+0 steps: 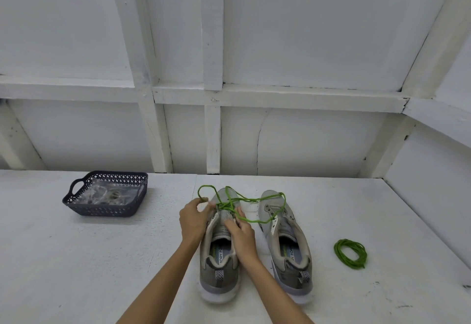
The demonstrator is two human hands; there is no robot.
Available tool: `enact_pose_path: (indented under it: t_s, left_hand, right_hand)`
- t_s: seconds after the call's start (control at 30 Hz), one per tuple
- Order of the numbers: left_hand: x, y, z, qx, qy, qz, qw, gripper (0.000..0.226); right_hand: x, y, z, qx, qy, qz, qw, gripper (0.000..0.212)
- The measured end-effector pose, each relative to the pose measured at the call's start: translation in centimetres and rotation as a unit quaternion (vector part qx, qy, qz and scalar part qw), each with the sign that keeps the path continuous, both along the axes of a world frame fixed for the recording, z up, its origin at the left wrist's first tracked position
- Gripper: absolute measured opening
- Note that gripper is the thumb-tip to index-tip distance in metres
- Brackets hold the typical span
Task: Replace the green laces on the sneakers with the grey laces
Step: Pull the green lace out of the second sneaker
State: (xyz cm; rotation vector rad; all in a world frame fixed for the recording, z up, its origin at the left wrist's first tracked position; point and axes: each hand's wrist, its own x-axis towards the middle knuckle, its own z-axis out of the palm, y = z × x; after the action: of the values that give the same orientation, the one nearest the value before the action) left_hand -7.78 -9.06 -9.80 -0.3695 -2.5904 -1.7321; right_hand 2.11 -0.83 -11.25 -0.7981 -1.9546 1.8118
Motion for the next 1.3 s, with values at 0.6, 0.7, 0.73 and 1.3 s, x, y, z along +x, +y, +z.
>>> enact_pose_path:
  t_s: [0.6,0.7,0.73,1.3]
  left_hand:
    - [0.1,0.0,0.2,0.041,-0.024,0.033,0.998,0.018]
    - [0.5,0.1,0.0,0.013,-0.054,-0.034,0.998,0.015]
    - [0.5,0.1,0.0,0.011,-0.049,-0.038,0.998,0.012]
    - [0.4,-0.3,0.0,0.025,-0.020,-0.002,0.999,0.015]
  right_hand:
    - [0.1,0.3,-0.2,0.007,0.008,0.013,1.000,0.059]
    - [0.1,0.4,-0.3,0.006,0.006,0.014,1.000,0.057]
    - [0.2,0.4,-0.3,0.006,0.005,0.015,1.000,0.057]
    - [0.2,0.3,0.1,0.009,0.006,0.011,1.000,0.081]
